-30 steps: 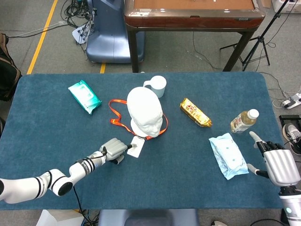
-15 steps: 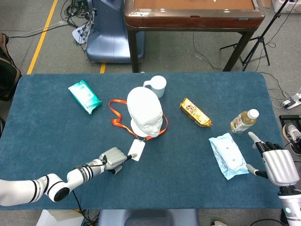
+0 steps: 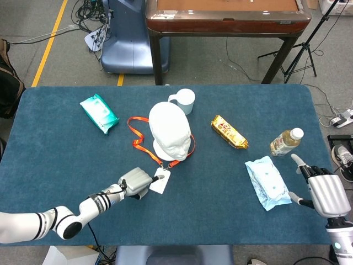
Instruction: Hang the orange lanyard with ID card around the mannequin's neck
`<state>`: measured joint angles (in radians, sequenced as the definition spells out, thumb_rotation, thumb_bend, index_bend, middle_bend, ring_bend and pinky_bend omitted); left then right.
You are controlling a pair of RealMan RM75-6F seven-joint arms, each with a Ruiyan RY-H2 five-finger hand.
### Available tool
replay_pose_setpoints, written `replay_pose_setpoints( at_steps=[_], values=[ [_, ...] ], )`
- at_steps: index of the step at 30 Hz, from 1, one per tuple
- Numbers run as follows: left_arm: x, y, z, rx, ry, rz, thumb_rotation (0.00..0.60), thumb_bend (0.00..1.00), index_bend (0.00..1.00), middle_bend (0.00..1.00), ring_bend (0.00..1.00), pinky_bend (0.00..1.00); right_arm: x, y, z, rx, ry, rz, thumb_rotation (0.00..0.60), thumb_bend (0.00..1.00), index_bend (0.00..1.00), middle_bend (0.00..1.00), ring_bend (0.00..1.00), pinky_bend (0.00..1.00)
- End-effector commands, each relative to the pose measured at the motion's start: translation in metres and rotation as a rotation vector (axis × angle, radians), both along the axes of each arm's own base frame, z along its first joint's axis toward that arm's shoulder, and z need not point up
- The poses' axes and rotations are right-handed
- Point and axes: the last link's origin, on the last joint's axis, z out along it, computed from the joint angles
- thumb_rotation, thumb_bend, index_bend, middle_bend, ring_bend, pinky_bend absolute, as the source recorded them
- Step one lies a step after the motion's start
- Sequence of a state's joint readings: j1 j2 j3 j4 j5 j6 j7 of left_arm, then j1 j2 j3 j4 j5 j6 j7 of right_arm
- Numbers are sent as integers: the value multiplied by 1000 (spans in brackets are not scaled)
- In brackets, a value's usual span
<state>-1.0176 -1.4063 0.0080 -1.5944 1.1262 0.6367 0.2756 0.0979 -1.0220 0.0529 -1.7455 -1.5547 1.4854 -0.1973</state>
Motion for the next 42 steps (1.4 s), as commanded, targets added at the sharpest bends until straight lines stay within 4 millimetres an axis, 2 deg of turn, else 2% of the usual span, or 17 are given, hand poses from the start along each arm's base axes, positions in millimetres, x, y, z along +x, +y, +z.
replay_pose_setpoints(
  at_steps=[1, 12, 21, 28, 42],
  values=[
    [2, 7, -6, 32, -28, 17, 600, 554, 6, 966, 991, 1000, 0, 0, 0, -1, -1, -1, 600, 0, 134, 432, 420, 460],
    [9, 24, -24, 50, -50, 49, 600, 552, 3, 965, 990, 1000, -2, 0, 1, -8, -5, -9, 600, 0, 134, 434, 424, 461],
    [1, 32, -35, 49, 4, 65, 600, 553, 3, 965, 990, 1000, -5, 2, 3, -15, -12, -14, 600, 0, 134, 435, 427, 461],
    [-6, 31, -30, 51, 39, 71, 600, 553, 3, 967, 991, 1000, -6, 2, 3, -14, -15, -15, 600, 0, 134, 435, 428, 461],
    [-16, 9, -14, 8, 91, 55, 600, 553, 4, 967, 991, 998, -4, 2, 1, -5, -15, -10, 600, 0, 134, 435, 428, 461]
  ],
)
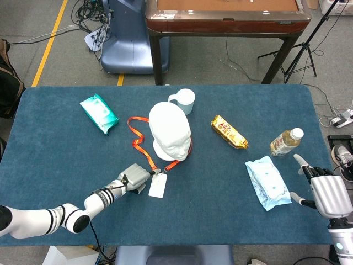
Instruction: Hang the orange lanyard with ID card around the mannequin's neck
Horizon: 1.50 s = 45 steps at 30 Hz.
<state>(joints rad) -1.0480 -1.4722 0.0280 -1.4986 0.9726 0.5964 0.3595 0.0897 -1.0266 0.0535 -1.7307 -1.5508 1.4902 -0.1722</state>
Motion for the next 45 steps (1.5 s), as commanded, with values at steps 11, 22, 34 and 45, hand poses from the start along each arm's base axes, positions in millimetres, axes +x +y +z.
replay_pose_setpoints(
  at_steps=[11, 22, 34, 45],
  values=[
    [1, -27, 12, -47, 15, -37, 600, 553, 3, 963, 988, 998, 2, 2, 0, -3, 0, 5, 600, 0, 134, 437, 427, 461],
    [3, -34, 27, -31, -10, -24, 600, 552, 3, 956, 979, 994, 2, 1, 1, -6, -5, 12, 600, 0, 134, 437, 428, 461],
    [-30, -40, 94, 183, -105, 50, 600, 399, 4, 868, 876, 911, -2, -6, 14, -55, -12, -2, 600, 0, 134, 437, 428, 461],
    [-101, -50, 160, 486, -181, 271, 600, 319, 61, 625, 634, 785, -17, -14, 14, -30, -18, -64, 600, 0, 134, 418, 377, 461]
  ],
)
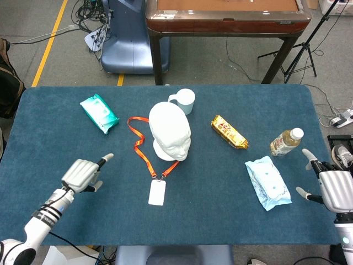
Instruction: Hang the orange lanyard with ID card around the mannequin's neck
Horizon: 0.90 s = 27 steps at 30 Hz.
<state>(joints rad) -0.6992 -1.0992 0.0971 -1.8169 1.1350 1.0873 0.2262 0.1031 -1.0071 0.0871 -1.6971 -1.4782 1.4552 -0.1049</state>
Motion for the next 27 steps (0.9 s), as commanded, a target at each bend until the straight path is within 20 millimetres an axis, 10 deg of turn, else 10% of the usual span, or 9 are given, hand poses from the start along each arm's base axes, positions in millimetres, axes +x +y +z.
replay_pose_setpoints(
  at_steps=[1, 14, 27],
  values=[
    [-29, -5, 23, 112, -32, 83, 600, 318, 78, 604, 616, 764, -5, -2, 0, 0, 8, -19, 600, 0, 134, 413, 372, 461],
    [-87, -47, 49, 489, -88, 125, 600, 257, 86, 356, 357, 464, -3, 2, -8, 23, 16, -8, 600, 0, 134, 338, 276, 386],
    [-92, -82, 38, 535, -100, 105, 600, 255, 86, 347, 353, 437, 1, 2, -19, 80, 9, 68, 600, 0, 134, 337, 275, 370]
  ],
)
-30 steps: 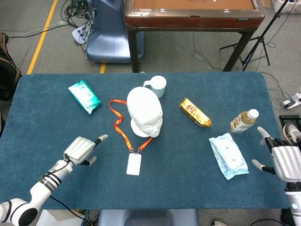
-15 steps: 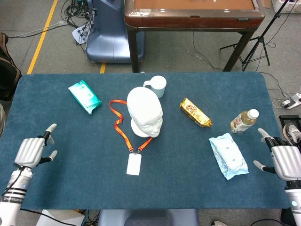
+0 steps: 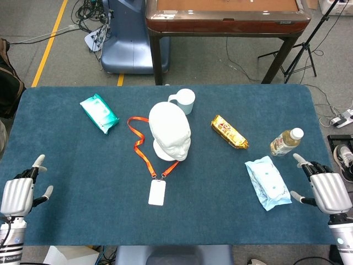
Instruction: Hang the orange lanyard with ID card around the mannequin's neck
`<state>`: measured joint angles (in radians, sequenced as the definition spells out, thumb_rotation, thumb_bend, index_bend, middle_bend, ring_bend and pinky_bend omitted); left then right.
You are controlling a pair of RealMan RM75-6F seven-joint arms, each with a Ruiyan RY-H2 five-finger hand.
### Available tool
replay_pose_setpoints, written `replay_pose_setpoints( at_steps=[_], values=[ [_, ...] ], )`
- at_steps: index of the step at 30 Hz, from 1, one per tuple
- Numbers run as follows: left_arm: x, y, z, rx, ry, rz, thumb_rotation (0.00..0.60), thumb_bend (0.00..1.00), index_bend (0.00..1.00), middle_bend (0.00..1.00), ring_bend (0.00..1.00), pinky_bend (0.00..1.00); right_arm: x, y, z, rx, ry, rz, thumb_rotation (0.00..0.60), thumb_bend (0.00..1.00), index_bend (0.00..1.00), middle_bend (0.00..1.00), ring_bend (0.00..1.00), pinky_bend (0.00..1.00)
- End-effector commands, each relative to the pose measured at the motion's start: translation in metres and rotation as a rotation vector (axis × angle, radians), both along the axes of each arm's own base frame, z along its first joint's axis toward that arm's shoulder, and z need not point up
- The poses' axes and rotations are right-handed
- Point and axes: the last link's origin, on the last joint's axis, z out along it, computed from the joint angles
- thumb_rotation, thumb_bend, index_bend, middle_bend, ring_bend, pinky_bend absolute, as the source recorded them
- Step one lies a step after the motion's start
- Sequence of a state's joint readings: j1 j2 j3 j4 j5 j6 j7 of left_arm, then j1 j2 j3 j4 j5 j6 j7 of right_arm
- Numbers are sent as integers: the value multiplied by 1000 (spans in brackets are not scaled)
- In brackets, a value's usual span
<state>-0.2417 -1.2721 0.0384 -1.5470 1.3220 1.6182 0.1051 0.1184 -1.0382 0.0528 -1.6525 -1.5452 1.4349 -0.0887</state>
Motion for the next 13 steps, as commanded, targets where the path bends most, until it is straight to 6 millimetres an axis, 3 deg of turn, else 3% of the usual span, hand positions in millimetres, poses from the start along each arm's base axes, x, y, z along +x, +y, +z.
replay_pose_setpoints(
  at_steps=[1, 13],
  values=[
    [2, -2, -2, 2, 3, -4, 600, 255, 86, 347, 353, 436, 2, 0, -3, 5, 4, 33, 600, 0, 134, 337, 275, 370],
    [13, -6, 3, -10, 61, -29, 600, 255, 91, 346, 353, 423, -5, 4, -11, 1, -12, 54, 600, 0, 134, 337, 275, 370]
  ],
)
